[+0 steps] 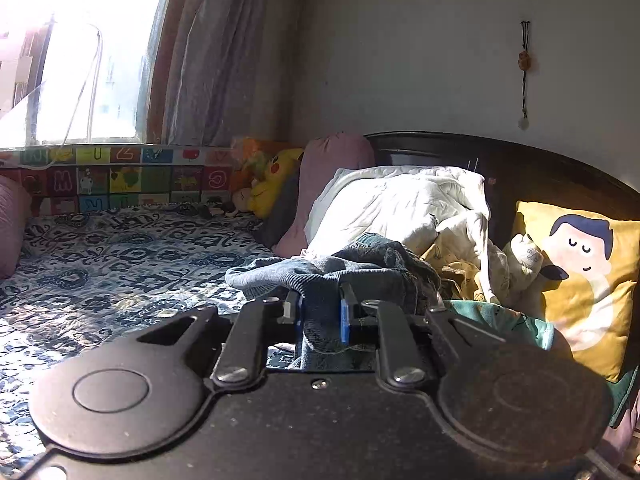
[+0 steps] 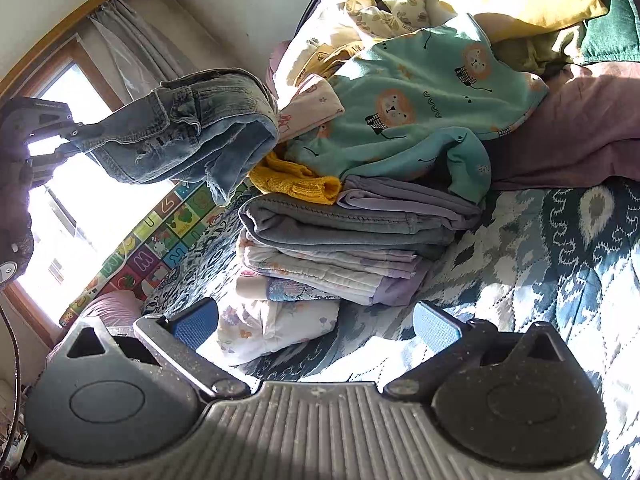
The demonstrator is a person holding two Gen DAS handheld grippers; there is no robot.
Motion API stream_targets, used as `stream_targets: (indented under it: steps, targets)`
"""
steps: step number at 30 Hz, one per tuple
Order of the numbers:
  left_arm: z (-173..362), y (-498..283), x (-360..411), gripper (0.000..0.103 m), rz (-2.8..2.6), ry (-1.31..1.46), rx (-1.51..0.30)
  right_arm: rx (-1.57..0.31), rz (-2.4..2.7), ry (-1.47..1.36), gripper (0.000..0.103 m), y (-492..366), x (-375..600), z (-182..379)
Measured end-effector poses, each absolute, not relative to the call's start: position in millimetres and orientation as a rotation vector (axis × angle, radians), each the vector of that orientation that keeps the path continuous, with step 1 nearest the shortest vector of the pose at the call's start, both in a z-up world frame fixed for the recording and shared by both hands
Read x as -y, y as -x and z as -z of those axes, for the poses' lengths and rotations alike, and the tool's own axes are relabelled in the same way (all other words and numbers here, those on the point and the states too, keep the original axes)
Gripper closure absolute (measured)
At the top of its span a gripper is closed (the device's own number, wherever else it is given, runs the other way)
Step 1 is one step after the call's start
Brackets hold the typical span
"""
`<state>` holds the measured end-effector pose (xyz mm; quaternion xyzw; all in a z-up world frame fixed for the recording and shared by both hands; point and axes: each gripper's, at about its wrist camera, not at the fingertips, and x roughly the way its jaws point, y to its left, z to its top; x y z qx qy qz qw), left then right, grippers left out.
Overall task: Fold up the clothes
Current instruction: 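Pull the denim jacket off the pile and drop it flat on the quilt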
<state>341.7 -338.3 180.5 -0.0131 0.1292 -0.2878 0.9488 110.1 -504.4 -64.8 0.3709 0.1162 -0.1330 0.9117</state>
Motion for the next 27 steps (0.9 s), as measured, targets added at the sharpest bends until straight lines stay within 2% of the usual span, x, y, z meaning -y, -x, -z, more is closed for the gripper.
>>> stream_targets:
  steps: [5,12,19,27]
  targets:
    - [-206,-330,258,0.089,0.482,-0.002,-0.246,-0.288,0.213,-0.712,0.0,-112,476,55]
    - [-212,-305,162,0.089,0.374,-0.071,-0.277,-0.378,0.062,-0.641,0.0,-113,417,40]
    - [-180,-288,75,0.09,0.278,-0.104,-0.385,-0.513,-0.13,-0.617,0.0,-107,352,46]
    - [-117,-209,-10,0.09,0.333,-0.021,-0.483,-0.643,-0.26,-0.545,0.0,-98,294,58]
